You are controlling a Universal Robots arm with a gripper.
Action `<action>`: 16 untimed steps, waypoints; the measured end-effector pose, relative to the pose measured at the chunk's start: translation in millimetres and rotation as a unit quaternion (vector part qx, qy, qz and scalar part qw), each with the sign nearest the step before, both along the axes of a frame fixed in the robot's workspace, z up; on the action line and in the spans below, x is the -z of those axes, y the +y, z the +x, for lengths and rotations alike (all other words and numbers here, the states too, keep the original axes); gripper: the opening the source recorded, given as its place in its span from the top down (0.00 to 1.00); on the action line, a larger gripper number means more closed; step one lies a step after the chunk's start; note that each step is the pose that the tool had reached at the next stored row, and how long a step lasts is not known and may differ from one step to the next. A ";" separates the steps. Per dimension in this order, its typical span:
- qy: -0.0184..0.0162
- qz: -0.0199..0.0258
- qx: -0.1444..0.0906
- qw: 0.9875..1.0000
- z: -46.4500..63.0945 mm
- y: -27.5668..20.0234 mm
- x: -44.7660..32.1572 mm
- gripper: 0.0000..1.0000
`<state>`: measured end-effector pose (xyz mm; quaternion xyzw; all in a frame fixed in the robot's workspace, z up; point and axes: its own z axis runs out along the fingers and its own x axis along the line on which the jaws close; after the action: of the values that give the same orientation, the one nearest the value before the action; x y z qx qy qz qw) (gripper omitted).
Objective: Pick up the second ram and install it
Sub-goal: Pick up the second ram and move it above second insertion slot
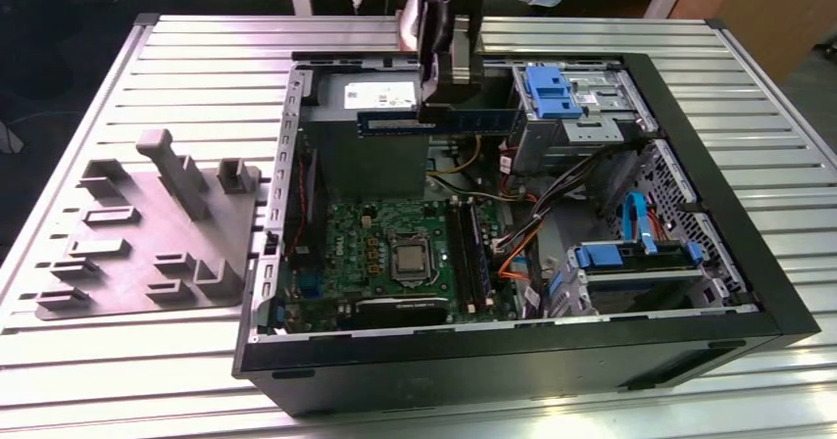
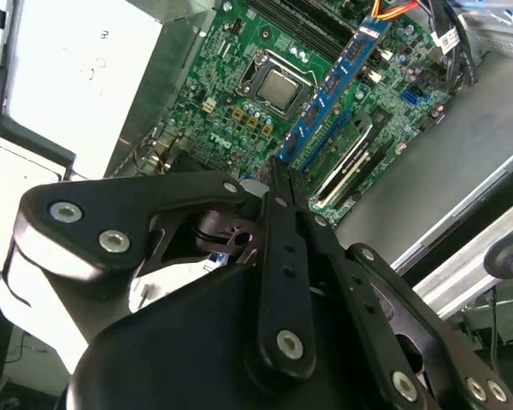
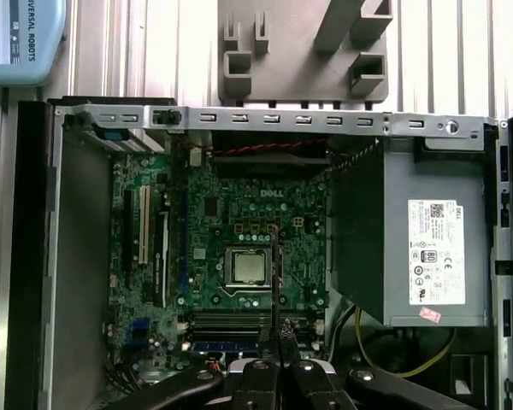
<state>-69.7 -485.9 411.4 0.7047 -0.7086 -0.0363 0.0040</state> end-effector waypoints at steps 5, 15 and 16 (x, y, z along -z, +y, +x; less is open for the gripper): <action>0.000 0.000 0.000 1.000 0.0 0.0 9.0 0.88; 0.000 0.000 0.000 1.000 0.0 -0.8 27.4 0.88; 0.000 0.000 0.000 1.000 0.0 -1.0 29.2 0.88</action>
<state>-69.7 -486.9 382.2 0.7047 -0.7086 -0.0366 0.0037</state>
